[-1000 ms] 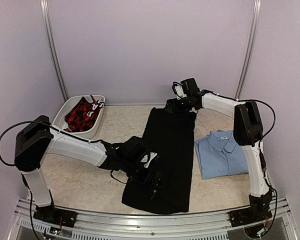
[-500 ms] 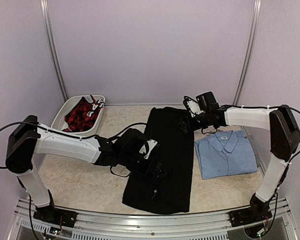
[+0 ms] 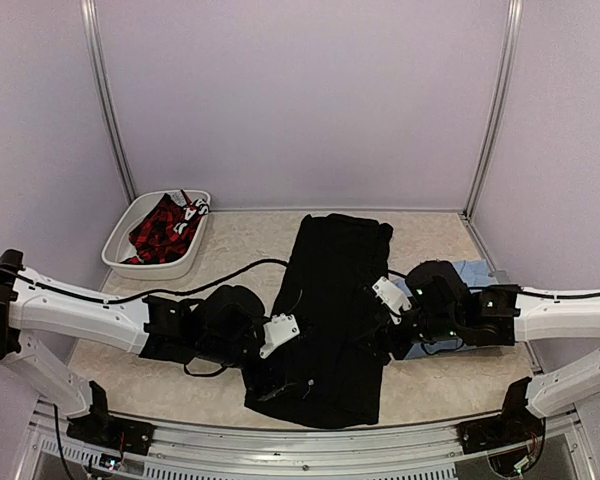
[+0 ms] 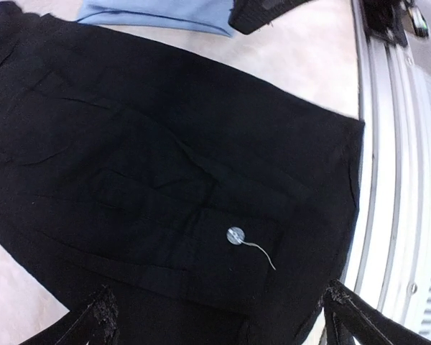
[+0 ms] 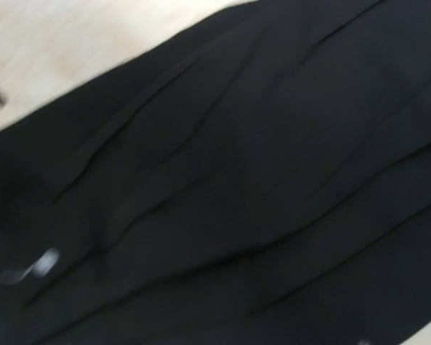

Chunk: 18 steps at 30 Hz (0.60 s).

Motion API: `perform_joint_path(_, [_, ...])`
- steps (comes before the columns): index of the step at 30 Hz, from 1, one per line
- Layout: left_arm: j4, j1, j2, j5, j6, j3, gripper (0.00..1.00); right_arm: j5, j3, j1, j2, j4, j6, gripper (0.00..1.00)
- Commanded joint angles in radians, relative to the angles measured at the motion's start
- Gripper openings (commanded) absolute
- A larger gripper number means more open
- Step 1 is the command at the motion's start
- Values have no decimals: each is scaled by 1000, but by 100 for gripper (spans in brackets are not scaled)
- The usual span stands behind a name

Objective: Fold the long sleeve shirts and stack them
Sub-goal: Rotate the rectangle-folded shirt at the center of the board, then pick up the rectangle-folded shirt from the center of the board.

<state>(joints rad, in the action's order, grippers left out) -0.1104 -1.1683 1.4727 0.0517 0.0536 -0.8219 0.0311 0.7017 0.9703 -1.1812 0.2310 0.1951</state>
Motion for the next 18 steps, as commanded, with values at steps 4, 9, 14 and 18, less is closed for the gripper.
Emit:
perform_joint_path(4, [-277, -69, 54, -112, 339, -40, 93, 109, -95, 225, 20, 34, 125, 79])
perform_joint_path(9, [-351, -70, 132, -93, 387, -21, 89, 117, -92, 329, -56, 53, 129, 78])
perform_joint_path(14, [-310, -55, 125, -29, 404, 11, 88, 60, -109, 357, -93, 32, 124, 75])
perform_joint_path(18, [-296, -28, 106, -11, 419, 46, 87, 45, -117, 382, -100, 34, 147, 75])
